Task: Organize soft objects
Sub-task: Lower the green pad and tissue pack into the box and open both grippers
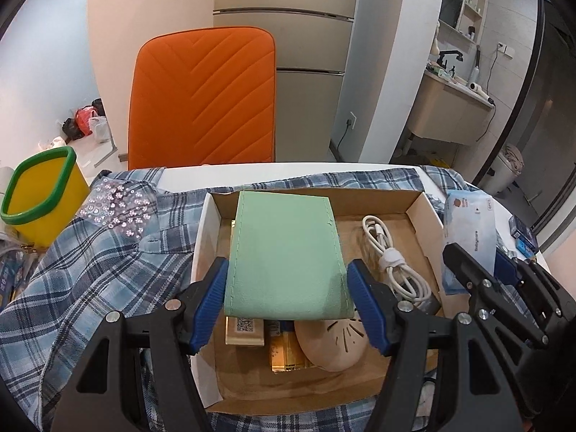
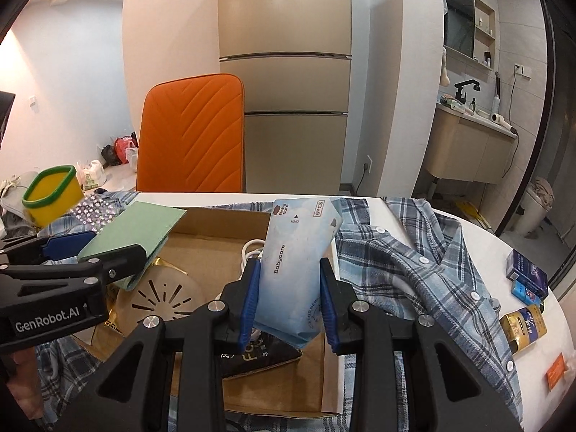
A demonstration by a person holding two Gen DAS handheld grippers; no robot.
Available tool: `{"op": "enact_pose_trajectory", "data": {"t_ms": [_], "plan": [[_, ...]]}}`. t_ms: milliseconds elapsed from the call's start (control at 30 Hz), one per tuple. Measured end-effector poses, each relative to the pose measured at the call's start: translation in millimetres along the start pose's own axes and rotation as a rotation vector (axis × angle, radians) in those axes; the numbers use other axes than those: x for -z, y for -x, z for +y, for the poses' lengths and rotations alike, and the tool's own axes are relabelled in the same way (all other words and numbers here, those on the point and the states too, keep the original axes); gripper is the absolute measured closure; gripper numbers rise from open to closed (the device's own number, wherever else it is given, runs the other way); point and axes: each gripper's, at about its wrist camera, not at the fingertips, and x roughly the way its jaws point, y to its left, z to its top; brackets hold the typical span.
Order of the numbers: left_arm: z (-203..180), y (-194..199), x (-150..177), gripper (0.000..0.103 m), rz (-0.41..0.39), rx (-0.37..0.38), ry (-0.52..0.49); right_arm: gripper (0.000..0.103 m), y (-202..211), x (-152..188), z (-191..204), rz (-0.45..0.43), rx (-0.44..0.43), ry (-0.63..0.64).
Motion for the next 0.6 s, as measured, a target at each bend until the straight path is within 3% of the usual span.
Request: {"op": "enact_pose_trajectory", "data": {"t_ms": [267, 333, 433, 600], "plan": [[-0.5, -1.3, 2.3, 0.037, -0.012, -0.008, -0.007, 0.069, -1.5, 1.3, 1.4, 0.001, -0.005, 0.013], [-1.3, -0.7, 2.6, 0.03, -0.018, -0.02, -0.015, 0.068, -2.0, 1.4, 2.4, 0.009, -0.014, 0.018], [0.7, 0.6, 2.3, 0.021, -0.033, -0.023, 0.002, 0.036, -1.7, 3.2, 4.2, -0.002, 0.008, 0.03], [4.0, 2.3, 0.4, 0.02, -0.042, -0.029, 0.003, 0.036, 2.1, 2.5, 5.7, -0.025, 0.017, 0.039]]}}
